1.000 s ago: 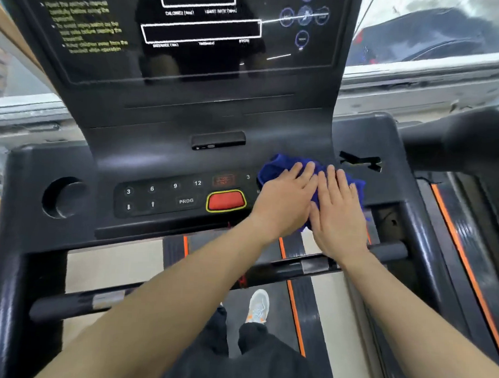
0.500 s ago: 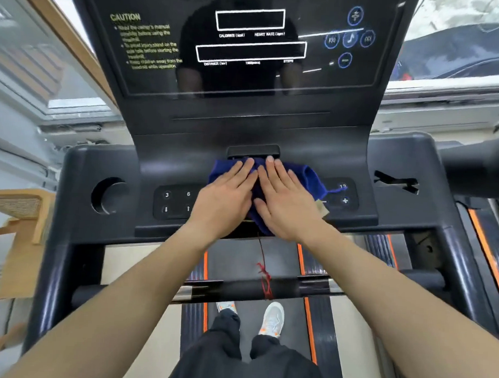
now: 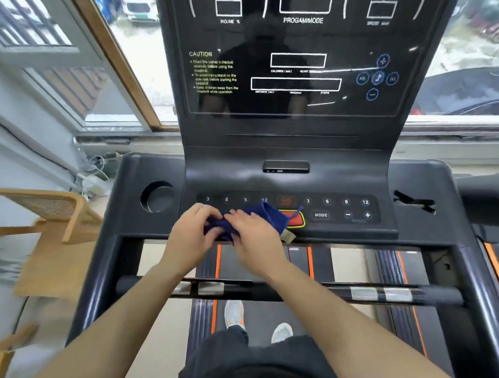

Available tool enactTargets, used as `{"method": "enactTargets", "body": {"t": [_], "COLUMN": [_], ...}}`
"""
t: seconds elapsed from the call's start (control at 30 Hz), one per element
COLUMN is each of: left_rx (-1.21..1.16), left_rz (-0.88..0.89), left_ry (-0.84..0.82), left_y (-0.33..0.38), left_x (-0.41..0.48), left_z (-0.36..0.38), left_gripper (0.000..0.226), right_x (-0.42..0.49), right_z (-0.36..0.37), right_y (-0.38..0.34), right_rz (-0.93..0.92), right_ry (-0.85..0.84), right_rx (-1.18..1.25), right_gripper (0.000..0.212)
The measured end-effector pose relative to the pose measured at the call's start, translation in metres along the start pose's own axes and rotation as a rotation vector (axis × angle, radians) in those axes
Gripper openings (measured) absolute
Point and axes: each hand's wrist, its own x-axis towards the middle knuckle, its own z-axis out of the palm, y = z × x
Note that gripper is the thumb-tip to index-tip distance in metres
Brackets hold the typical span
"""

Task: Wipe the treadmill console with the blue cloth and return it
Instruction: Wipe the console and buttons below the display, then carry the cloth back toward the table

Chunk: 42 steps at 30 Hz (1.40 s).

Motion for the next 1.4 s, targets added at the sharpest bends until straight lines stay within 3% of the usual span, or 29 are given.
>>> {"method": "enactTargets", "body": {"t": [0.13,0.23,0.33,0.4,0.5,0.57,0.7,0.77,0.83,1.1,1.2,1.3,1.4], "left_rx": [-0.254,-0.394,-0.527,-0.598,-0.65,-0.663,-0.649,-0.631,-0.609,-0.617,-0.702,-0.748,-0.798], "left_rz": [-0.059,-0.086,-0.198,-0.268,-0.345,-0.36,-0.331,-0.342,-0.364,-0.522,-0.63,-0.751,-0.835], "left_ry": [-0.058,-0.069,-0.066,-0.049,0.043,0.104,0.227,0.302,0.366,0.461,0.587,0.681,0.791], "left_y": [0.034,0.059,0.081,0.097,0.123,0.144,0.169,0.171,0.17,0.128,0.106,0.086,0.075], "left_x": [0.0,-0.006,-0.02,-0.033,-0.055,-0.073,-0.112,-0.134,-0.161,-0.317,-0.401,-0.49,-0.574], "left_z": [-0.015,-0.022,-0.02,-0.016,-0.016,-0.021,-0.033,-0.04,-0.049,-0.073,-0.079,-0.082,-0.081], "left_gripper": [0.019,0.013,0.015,0.02,0.027,0.028,0.029,0.023,0.019,0.015,0.016,0.025,0.036], "right_x": [-0.002,-0.012,-0.023,-0.033,-0.048,-0.06,-0.09,-0.101,-0.108,-0.154,-0.196,-0.251,-0.305], "right_z": [-0.049,-0.076,-0.093,-0.103,-0.115,-0.124,-0.14,-0.139,-0.136,-0.078,-0.045,-0.018,0.007], "right_y": [0.011,0.018,0.022,0.019,0.011,0.003,-0.022,-0.036,-0.047,-0.116,-0.174,-0.239,-0.297], "right_rz": [0.407,0.454,0.399,0.334,0.184,0.121,0.048,-0.07,-0.137,-0.254,-0.236,-0.2,-0.238], "right_ry": [-0.07,-0.123,-0.224,-0.273,-0.307,-0.33,-0.415,-0.406,-0.403,-0.572,-0.716,-0.85,-1.096], "right_rx": [0.626,0.858,0.867,0.848,0.717,0.658,0.801,0.668,0.595,0.207,0.351,0.597,0.68], "right_gripper": [0.026,0.022,0.026,0.018,0.016,0.015,0.024,0.021,0.004,0.022,0.032,0.021,0.037]}}
